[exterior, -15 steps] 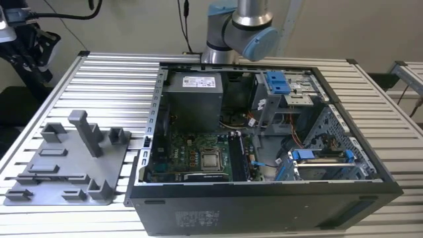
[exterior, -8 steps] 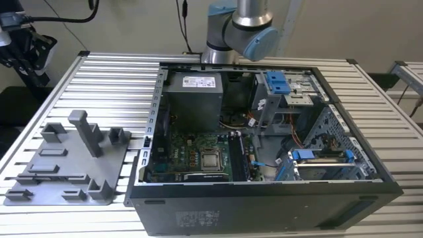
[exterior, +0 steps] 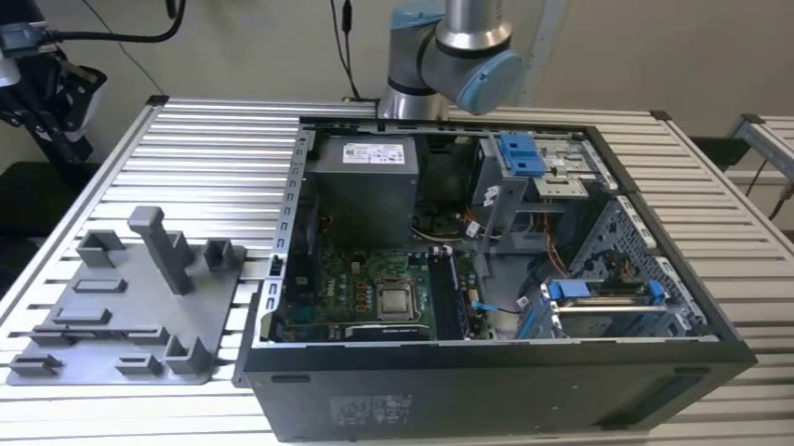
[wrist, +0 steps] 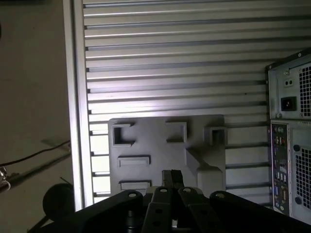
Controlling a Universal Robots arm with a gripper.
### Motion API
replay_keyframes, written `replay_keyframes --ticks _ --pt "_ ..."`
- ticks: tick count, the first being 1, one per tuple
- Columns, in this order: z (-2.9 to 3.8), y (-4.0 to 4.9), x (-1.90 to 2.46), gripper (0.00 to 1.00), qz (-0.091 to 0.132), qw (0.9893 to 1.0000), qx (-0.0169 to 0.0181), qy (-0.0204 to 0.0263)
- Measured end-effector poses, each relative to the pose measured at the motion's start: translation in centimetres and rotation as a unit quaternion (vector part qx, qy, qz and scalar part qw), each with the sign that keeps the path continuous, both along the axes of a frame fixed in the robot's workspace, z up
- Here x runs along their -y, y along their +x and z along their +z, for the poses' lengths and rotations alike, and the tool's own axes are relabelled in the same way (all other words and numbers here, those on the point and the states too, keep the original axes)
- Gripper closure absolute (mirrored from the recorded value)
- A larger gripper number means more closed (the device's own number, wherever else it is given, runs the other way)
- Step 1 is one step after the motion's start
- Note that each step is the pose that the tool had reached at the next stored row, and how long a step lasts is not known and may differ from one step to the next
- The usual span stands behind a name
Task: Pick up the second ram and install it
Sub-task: 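Reach for the second ram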
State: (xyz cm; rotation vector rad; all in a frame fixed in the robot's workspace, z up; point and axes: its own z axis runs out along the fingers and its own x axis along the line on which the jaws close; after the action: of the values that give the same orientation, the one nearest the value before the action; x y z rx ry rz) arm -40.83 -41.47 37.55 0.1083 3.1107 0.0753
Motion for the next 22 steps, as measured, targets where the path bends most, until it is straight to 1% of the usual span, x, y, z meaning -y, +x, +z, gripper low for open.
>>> replay_keyframes --ticks 5,13,22 --pt "0.00 0.00 0.50 0.89 0.000 1.0000 0.0000 0.0000" --pt "0.00 0.00 1.72 0.89 0.000 1.0000 0.0000 0.0000" --pt "0.00 0.00 2.83 0.89 0.000 1.0000 0.0000 0.0000"
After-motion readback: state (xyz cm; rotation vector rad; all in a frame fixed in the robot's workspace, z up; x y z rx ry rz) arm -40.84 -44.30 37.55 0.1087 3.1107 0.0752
